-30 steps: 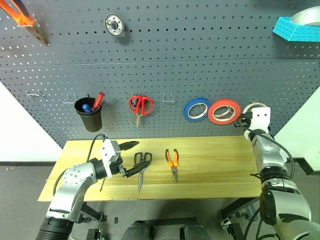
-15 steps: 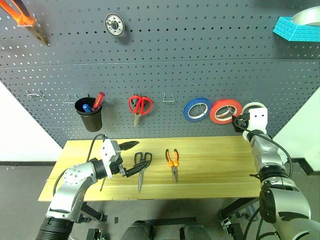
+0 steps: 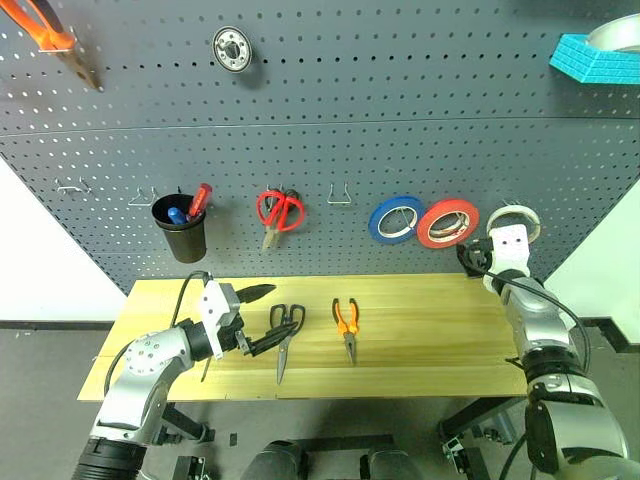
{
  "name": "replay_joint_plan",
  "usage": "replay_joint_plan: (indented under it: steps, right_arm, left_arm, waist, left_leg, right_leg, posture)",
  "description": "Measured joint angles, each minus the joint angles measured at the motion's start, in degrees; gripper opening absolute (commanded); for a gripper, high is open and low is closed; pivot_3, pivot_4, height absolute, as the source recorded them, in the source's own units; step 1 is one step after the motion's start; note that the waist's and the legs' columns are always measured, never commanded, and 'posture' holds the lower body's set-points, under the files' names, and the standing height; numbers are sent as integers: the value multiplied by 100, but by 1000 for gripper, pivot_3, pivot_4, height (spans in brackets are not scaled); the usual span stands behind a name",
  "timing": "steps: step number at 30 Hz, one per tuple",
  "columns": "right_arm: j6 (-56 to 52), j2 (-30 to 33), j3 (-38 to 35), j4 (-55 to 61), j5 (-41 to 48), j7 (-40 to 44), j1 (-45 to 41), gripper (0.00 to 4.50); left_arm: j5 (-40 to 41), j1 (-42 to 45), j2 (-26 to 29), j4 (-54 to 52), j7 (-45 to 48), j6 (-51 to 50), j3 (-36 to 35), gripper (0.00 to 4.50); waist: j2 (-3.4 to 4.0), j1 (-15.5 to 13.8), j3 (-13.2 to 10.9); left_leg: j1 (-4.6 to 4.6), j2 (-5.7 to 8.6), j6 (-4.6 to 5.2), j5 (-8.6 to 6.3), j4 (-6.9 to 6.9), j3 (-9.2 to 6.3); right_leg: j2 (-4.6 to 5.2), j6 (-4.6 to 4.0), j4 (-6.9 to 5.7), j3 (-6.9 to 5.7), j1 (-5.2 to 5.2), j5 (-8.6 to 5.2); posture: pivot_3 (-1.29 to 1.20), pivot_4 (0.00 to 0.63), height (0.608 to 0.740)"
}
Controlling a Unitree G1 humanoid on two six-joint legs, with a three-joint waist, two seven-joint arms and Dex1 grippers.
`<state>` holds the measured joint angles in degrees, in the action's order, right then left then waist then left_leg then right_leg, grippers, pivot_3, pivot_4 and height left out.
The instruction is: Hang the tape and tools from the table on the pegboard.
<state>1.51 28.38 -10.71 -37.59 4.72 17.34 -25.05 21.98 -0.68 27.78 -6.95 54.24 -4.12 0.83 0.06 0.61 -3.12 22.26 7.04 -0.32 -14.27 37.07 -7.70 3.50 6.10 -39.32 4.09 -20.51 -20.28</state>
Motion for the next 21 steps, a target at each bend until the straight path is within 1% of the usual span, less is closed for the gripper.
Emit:
replay_joint_plan:
  steps: [9,14,21]
  right_arm:
    - [-1220,-11,36,2105,58,69,947,3928]
    - [-1748,-45,113,2750,94,159,1189,3928]
    - [-2185,-147,373,3177,180,442,1321,3928]
  left_arm:
    - [2,-208,47,-49,39,-5,-12,4478]
    - [3,-308,79,-69,46,-6,-15,4478]
    - [3,-365,95,-115,16,-5,-89,4478]
  waist:
    - [2,3,1]
    - [2,6,1]
    - [2,-2,0]
  left_leg:
    - [1,0,1,-1,-1,0]
    - [1,0,1,-1,-2,0]
    - [1,0,1,-1,-4,0]
  right_leg:
    - [2,0,1,2,0,0]
    - [2,-1,1,2,-1,-1]
    - [2,-1,4,2,-1,-1]
  posture:
    - [4,18,717]
    - [7,19,717]
    - [18,23,717]
